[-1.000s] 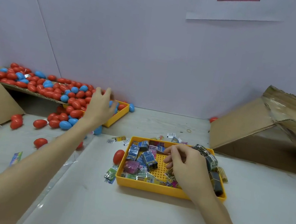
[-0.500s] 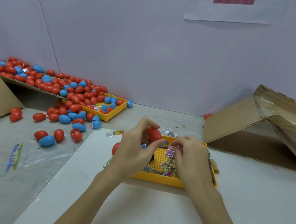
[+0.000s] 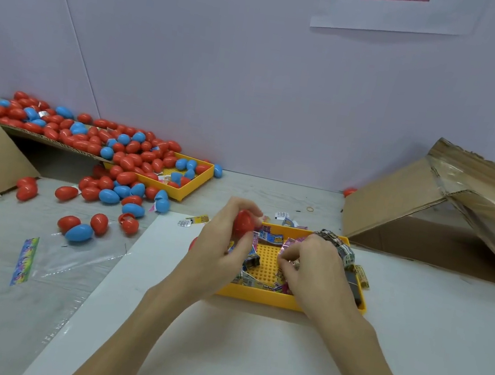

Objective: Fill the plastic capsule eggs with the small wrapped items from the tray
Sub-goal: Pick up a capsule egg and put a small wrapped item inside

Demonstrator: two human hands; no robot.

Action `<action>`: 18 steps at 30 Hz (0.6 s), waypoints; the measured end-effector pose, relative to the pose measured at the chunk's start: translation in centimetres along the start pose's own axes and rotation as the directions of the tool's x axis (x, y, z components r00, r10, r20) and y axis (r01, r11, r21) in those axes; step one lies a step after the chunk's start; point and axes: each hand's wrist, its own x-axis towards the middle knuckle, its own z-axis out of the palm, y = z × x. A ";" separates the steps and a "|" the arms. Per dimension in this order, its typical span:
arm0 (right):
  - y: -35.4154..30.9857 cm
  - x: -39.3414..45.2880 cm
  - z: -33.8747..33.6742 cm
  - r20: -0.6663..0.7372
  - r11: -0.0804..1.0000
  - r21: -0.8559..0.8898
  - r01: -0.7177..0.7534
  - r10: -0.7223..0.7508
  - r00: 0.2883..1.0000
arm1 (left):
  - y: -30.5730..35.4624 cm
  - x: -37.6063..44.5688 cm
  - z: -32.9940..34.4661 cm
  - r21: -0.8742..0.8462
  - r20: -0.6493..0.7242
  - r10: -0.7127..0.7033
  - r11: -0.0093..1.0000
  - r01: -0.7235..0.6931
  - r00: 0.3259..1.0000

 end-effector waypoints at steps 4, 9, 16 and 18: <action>0.5 0.4 -0.5 -0.062 0.922 0.384 -0.044 0.073 0.995 | 0.2 0.1 -0.2 0.013 -0.004 -0.026 1.000 0.026 1.000; 1.0 0.7 -1.0 0.048 0.810 0.585 -0.036 0.010 0.999 | -0.1 0.0 0.2 0.243 0.021 0.021 0.970 -0.026 1.000; 0.2 1.0 -1.5 0.214 0.351 0.909 -0.227 0.076 0.974 | 0.1 0.1 0.0 -0.050 -0.015 -0.122 0.991 0.121 0.992; 0.1 0.9 -1.6 0.285 0.237 0.927 -0.292 0.061 0.956 | 0.4 0.1 0.0 -0.084 -0.026 -0.129 0.988 0.126 0.991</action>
